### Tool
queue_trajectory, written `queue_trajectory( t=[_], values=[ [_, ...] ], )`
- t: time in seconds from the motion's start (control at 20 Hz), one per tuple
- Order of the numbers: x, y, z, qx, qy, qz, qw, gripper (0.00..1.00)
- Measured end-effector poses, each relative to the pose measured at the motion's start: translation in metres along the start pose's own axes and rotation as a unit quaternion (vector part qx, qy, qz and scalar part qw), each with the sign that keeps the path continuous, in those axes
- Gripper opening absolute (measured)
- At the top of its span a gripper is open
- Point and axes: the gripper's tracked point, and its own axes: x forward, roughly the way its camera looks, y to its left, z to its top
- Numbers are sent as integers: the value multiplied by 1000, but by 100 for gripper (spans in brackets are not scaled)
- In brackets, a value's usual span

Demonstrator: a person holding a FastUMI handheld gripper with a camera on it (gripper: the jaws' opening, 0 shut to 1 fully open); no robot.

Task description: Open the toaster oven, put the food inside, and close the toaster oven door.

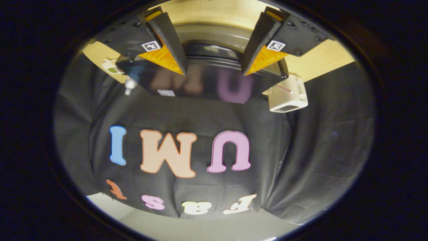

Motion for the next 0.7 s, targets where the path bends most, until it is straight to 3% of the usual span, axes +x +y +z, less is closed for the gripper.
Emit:
queue_trajectory(
  t=[0.7],
  values=[
    [-11, -1, -9, 20, -5, 7, 1000, 99]
  ],
)
